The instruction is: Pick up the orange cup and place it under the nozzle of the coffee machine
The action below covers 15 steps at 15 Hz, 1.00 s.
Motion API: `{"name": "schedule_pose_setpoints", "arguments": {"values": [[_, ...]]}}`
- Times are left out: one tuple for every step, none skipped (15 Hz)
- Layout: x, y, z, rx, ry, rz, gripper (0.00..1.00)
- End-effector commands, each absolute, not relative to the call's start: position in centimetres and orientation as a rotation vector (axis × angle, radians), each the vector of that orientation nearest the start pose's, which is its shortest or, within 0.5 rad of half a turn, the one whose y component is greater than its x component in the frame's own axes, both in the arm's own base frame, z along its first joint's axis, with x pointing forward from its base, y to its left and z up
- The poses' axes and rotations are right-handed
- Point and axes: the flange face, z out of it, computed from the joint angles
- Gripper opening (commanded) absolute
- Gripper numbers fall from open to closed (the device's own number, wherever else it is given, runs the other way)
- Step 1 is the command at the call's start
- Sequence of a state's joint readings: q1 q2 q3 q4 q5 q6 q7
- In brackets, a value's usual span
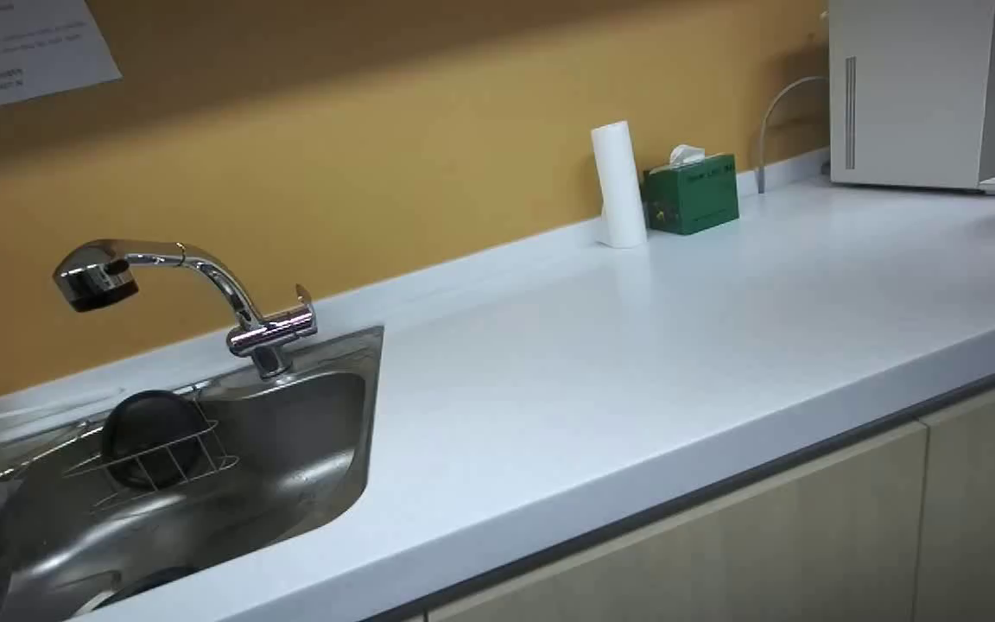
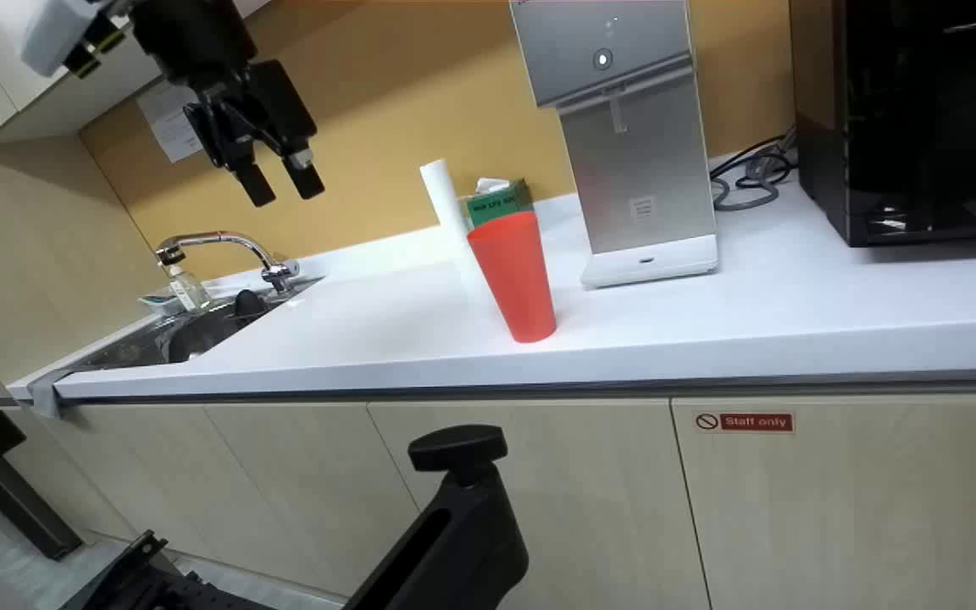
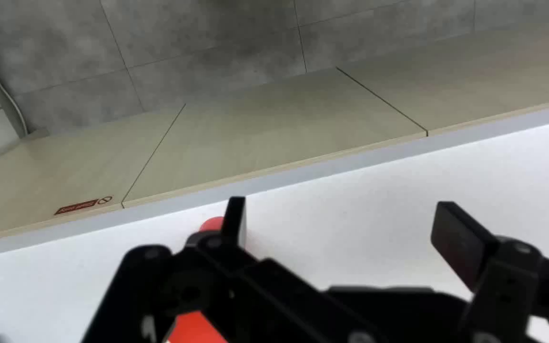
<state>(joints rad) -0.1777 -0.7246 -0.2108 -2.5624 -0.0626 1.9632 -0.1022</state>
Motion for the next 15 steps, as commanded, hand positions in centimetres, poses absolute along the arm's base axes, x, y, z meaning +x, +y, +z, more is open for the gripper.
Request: {"name": "schedule_pose_setpoints", "arguments": {"values": [[31.9, -14.1, 50.2, -3.063, 0.341, -0.199, 1.00], [31.8, -14.1, 50.2, -3.063, 0.341, -0.201, 1.00], [31.8, -14.1, 50.3, -3.063, 0.341, -0.201, 1.00], [31.8, -14.1, 50.3, -3.063, 0.341, -0.201, 1.00], [31.8, -14.1, 50.3, -3.063, 0.341, -0.201, 1.00], [31.8, -14.1, 50.3, -3.063, 0.341, -0.201, 1.00], [31.8, -14.1, 50.3, -3.063, 0.341, -0.201, 1.00], [31.8, -14.1, 50.3, -3.063, 0.341, -0.201, 1.00], [31.8, -14.1, 50.3, -3.063, 0.341, -0.201, 1.00], [31.8, -14.1, 50.3, -3.063, 0.341, -0.201, 1.00], [31.8, -14.1, 50.3, -3.063, 0.341, -0.201, 1.00], [32.0, -13.8, 50.0, -3.067, 0.342, -0.224, 1.00], [32.1, -13.7, 49.7, -3.082, 0.352, -0.250, 1.00], [32.2, -13.5, 49.4, -3.087, 0.357, -0.289, 1.00], [32.3, -13.3, 48.8, -3.099, 0.365, -0.346, 1.00]]}}
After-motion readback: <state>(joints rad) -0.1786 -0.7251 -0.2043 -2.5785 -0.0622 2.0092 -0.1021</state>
